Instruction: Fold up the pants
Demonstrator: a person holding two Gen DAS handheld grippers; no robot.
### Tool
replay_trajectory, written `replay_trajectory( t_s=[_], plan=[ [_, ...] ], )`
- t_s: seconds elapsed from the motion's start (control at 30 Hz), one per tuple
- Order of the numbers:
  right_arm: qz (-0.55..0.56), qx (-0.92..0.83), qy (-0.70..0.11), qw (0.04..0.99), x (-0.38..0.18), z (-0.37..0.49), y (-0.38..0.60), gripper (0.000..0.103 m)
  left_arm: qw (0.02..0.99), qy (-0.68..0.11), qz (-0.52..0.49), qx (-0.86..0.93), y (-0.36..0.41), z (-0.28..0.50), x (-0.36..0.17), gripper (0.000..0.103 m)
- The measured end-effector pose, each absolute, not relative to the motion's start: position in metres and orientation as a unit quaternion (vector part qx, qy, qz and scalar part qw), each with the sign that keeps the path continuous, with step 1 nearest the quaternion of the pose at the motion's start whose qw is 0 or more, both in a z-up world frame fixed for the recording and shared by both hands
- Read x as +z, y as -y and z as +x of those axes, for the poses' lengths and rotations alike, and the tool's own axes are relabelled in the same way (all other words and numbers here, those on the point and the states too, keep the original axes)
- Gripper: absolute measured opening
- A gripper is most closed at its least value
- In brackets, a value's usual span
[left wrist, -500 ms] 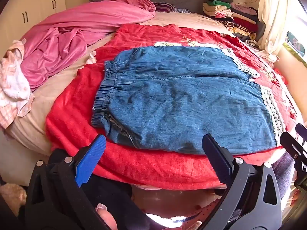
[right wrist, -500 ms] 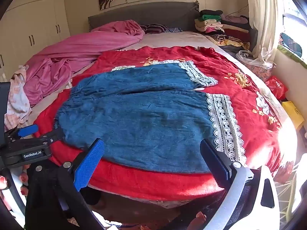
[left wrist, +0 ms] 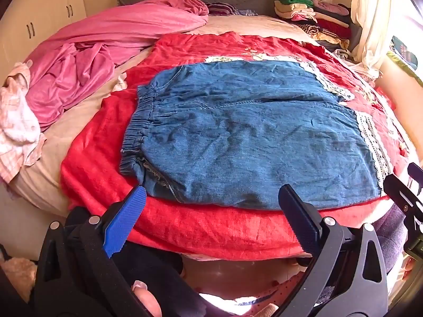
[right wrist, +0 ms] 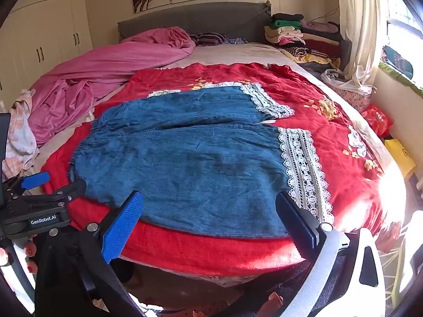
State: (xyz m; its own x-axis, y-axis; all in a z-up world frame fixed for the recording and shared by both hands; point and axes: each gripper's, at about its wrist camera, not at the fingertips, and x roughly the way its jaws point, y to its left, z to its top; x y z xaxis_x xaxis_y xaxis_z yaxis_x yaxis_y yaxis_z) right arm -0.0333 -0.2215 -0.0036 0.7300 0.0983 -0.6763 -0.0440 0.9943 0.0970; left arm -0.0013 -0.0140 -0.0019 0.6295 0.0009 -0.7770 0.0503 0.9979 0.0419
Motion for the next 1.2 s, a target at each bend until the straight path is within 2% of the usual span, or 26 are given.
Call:
replay_trajectory(
  t_s=[1.2],
  plan=[
    [0.025,0.032,-0.365,0.93,-0.0017,-0.0346,0.2178,0.099,0.905,-0.423,0.026,-0.025,0.0163,-0.0041,0.0052,0.094]
  ],
)
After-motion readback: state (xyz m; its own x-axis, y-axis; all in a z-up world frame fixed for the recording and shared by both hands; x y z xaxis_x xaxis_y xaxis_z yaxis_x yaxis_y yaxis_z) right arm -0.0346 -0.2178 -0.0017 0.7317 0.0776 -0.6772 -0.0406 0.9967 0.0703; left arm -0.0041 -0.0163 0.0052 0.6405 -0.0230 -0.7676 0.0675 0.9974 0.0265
